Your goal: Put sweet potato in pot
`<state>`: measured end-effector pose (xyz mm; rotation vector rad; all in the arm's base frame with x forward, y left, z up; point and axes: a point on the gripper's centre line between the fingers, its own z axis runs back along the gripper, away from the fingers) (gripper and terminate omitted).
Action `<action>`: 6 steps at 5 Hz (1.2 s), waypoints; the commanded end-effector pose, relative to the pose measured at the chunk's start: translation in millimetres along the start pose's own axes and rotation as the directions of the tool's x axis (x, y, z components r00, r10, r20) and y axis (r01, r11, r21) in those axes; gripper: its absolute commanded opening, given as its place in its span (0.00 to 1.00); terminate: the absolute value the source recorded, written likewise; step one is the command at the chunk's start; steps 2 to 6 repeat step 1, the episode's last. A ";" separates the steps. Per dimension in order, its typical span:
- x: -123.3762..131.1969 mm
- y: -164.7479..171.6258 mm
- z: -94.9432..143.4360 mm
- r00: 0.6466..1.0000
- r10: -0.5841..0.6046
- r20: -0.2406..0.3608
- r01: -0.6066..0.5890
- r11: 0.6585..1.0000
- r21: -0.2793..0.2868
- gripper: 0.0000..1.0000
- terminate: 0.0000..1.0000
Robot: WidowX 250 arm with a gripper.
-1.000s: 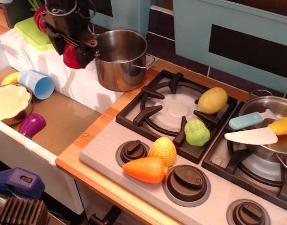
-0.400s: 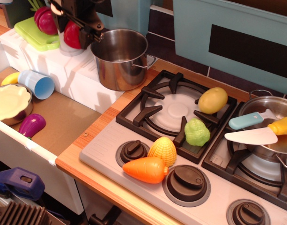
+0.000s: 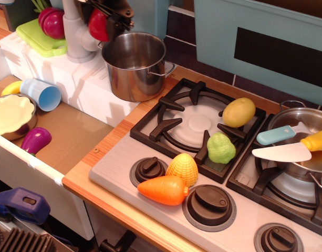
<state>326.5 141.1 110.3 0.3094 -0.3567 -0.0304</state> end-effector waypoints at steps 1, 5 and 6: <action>14.2 -1.4 -2.6 0.996 -0.007 0.084 0.010 0.999 -0.041 1.00 1.00; 14.2 -1.4 -2.6 0.996 -0.007 0.084 0.010 0.999 -0.041 1.00 1.00; 14.2 -1.4 -2.6 0.996 -0.007 0.084 0.010 0.999 -0.041 1.00 1.00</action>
